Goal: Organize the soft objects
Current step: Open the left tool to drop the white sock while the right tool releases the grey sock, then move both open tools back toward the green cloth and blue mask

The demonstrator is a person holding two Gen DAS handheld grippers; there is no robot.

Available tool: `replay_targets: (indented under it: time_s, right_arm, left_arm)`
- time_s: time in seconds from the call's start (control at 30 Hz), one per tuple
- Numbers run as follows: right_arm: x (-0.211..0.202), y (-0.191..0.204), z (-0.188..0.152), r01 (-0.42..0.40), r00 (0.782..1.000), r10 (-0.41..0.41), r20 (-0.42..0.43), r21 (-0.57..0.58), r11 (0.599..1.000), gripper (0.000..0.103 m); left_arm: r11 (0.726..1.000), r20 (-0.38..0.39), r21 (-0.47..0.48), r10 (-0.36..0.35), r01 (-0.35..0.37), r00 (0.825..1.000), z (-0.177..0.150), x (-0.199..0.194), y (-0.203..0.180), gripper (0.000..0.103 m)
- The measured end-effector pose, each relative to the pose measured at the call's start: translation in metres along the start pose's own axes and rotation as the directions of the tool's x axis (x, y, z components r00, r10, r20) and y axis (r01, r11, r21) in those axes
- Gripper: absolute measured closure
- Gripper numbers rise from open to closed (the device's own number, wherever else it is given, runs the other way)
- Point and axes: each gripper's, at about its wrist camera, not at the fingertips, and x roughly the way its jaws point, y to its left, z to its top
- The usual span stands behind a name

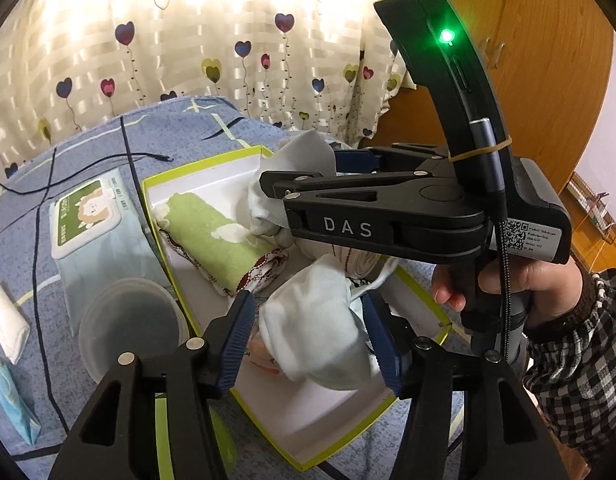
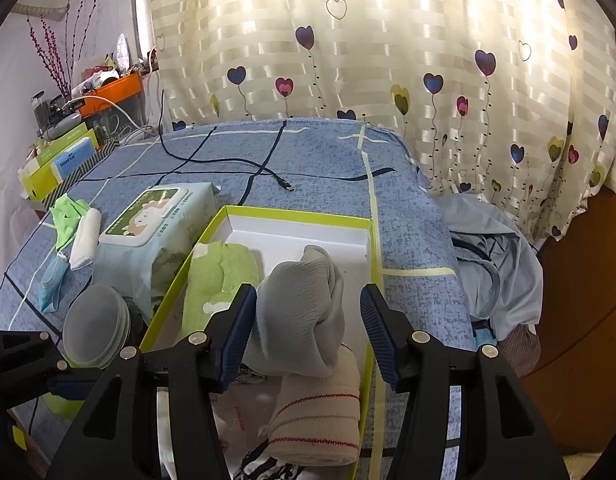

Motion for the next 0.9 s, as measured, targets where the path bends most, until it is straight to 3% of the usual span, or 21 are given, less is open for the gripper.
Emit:
replay_targets:
  time_s: [0.33, 0.9]
  right_arm:
    - [-0.012, -0.005, -0.006, -0.002, 1.0, 0.001, 0.012, 0.034, 0.999, 0.04]
    - [-0.041, -0.005, -0.012, 0.003, 0.998, -0.007, 0.058, 0.071, 0.997, 0.039]
  left_arm:
    - [0.998, 0.043, -0.016, -0.058, 0.059, 0.997, -0.003, -0.017, 0.005, 0.044]
    - [0.998, 0.095, -0.054, -0.028, 0.033, 0.995, -0.009, -0.051, 0.023, 0.044]
